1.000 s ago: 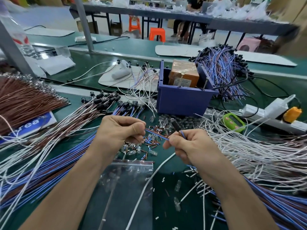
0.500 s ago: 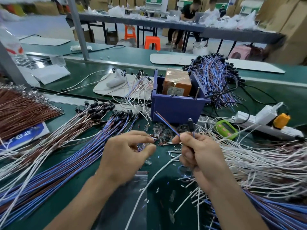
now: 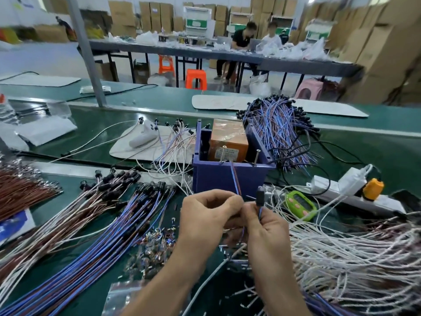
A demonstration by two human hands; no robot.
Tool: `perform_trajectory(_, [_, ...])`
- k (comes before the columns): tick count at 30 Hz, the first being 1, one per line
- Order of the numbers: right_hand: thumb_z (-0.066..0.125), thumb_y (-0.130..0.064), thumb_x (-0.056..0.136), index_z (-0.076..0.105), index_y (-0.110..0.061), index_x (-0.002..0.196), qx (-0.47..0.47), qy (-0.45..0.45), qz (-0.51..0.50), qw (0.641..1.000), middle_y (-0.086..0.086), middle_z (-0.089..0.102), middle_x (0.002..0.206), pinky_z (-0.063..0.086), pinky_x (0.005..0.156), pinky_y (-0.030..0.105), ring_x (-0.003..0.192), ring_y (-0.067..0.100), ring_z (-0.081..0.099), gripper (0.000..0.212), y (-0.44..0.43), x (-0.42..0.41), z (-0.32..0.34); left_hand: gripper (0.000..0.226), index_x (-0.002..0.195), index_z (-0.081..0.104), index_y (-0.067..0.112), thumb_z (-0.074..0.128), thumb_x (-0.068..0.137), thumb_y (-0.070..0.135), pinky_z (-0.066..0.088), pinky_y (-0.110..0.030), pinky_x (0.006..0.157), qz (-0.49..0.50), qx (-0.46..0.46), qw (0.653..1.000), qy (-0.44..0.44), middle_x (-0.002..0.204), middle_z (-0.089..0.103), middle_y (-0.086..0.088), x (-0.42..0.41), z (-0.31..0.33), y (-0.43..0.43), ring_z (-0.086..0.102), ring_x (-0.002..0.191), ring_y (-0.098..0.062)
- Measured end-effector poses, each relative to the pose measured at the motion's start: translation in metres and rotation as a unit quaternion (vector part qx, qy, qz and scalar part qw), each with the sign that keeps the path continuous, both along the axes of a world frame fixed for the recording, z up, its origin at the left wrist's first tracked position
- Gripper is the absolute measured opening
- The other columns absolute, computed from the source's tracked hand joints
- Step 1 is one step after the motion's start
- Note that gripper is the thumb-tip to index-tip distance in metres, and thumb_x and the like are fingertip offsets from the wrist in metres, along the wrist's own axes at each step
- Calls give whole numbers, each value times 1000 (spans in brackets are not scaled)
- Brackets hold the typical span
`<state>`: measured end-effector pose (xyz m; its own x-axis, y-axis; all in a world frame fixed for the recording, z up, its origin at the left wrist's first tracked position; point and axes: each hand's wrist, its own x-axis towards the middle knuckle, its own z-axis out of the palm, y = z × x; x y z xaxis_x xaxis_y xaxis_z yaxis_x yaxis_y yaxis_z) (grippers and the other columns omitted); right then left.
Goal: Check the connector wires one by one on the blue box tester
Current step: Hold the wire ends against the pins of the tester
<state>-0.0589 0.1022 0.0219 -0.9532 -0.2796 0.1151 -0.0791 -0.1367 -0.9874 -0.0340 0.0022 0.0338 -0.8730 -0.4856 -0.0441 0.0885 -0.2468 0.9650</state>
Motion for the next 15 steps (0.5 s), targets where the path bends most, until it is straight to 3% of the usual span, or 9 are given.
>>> perform_trajectory(3, [54, -29, 101, 79, -27, 87, 7, 18, -23, 1000, 7, 77, 75, 61, 57, 30, 66, 23, 76, 29, -3, -3, -6, 17, 73, 78, 13, 75, 88, 5, 55, -29, 46, 49, 1, 999, 8, 65, 73, -11, -3, -4, -1, 69, 50, -22])
perform_trajectory(5, [53, -25, 104, 77, -31, 85, 29, 25, -68, 997, 3, 77, 75, 62, 59, 31, 67, 21, 76, 32, -4, -4, -13, 18, 77, 76, 23, 73, 91, 13, 61, -37, 59, 111, -42, 993, 14, 72, 77, -7, -3, -9, -4, 76, 64, -24])
perform_trajectory(7, [52, -25, 105, 74, -22, 81, 21, 11, -103, 994, 6, 76, 71, 61, 57, 32, 63, 24, 75, 33, -3, -6, -16, 13, 79, 70, 31, 68, 90, 26, 61, -42, 72, 136, -83, 987, 19, 73, 78, -4, -4, -11, -6, 76, 70, -23])
perform_trajectory(10, [50, -30, 105, 70, -15, 78, 16, -7, -132, 991, 8, 74, 65, 56, 50, 26, 53, 26, 72, 37, -1, -11, -17, 12, 79, 67, 33, 64, 89, 27, 56, -36, 58, 130, -108, 985, 25, 60, 71, -6, -8, -13, -9, 68, 55, -25])
perform_trajectory(12, [49, -32, 106, 70, -20, 77, 28, -9, -142, 989, 7, 74, 65, 52, 47, 23, 49, 25, 69, 38, 0, -13, -18, 22, 78, 69, 31, 66, 95, 19, 47, -23, 49, 132, -109, 985, 20, 55, 66, -6, -11, -18, -11, 61, 48, -18])
perform_trajectory(15, [47, -34, 106, 70, -32, 80, 38, -14, -137, 990, 6, 74, 67, 47, 41, 25, 41, 24, 63, 35, 1, -13, -17, 27, 74, 72, 26, 66, 96, 13, 47, -20, 48, 126, -78, 989, 25, 53, 61, -6, -13, -20, -13, 56, 46, -15])
